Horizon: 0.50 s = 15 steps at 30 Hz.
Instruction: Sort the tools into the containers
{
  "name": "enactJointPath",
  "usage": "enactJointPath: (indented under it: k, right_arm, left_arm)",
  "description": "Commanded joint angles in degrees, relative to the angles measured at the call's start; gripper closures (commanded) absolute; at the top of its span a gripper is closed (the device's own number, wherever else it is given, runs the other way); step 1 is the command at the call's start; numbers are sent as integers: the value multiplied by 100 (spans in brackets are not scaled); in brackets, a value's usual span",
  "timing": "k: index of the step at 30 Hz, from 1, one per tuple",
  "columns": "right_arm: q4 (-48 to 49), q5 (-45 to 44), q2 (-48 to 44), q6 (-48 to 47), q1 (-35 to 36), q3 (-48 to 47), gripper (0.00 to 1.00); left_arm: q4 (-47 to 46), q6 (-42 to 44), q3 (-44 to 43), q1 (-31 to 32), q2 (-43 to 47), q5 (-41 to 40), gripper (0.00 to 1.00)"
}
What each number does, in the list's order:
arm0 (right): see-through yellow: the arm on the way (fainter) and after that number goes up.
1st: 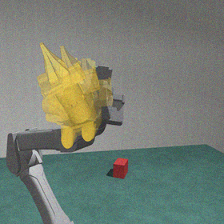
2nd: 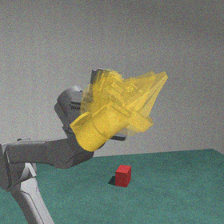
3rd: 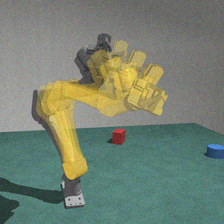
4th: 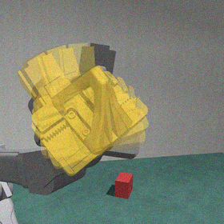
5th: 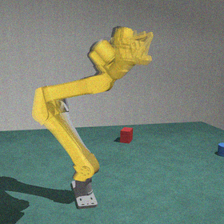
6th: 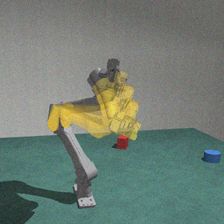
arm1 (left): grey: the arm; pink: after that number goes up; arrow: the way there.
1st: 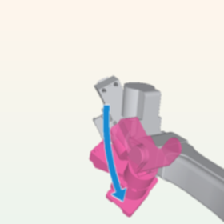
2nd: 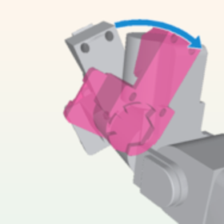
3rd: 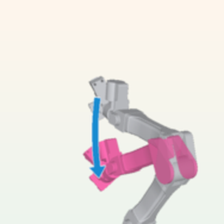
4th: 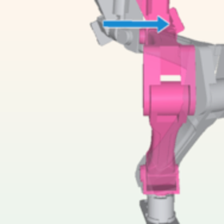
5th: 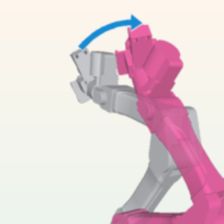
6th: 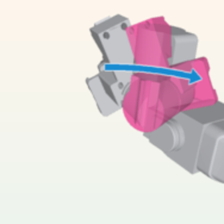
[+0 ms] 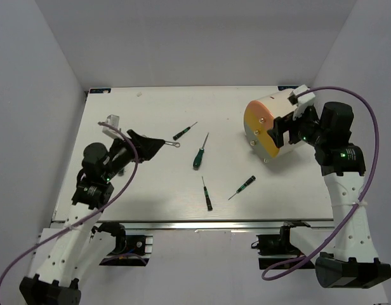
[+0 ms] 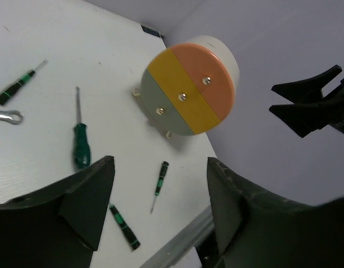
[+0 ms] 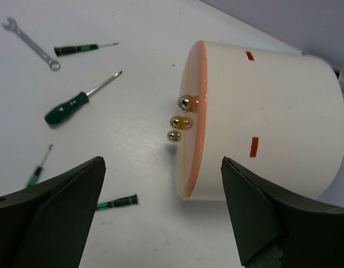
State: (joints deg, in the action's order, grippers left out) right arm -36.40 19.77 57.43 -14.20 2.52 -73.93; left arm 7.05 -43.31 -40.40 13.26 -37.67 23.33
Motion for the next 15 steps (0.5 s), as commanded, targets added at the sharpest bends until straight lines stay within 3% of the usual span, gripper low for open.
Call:
enactJointPath:
  k: [1, 2, 3, 6, 9, 10, 12, 15]
  right_arm:
    - [-216, 1139, -389, -1922, 2, 133, 11]
    - [-296, 1648, -477, -2503, 2, 168, 11]
    - [-228, 1783, -565, -2605, 2, 203, 11]
    - [62, 1847, -759, -2414, 11, 265, 11]
    - [-505, 1566, -348, -1925, 11, -234, 11]
    - [-734, 1565, 45, -1772, 11, -427, 11]
    - [-1113, 1583, 425, -1448, 11, -918, 26]
    - [-1150, 1197, 840, -463, 11, -1114, 65]
  left_arm:
    - [-670, -117, -55, 552, -547, 165, 25]
    - [-748, -73, -221, 747, -731, 41, 32]
    - [-879, -11, -327, 975, -1142, -108, 46]
    - [-925, 313, -879, 1889, -1855, -732, 60]
    - [-1047, 718, -1459, 2619, -2849, -1155, 60]
    - [-1082, 927, -1592, 2864, -3304, -1260, 52]
    - [-1214, 1174, -1934, 3050, -3710, -1366, 44]
    - [-1486, 1649, -2182, 3271, -4396, -1419, 39]
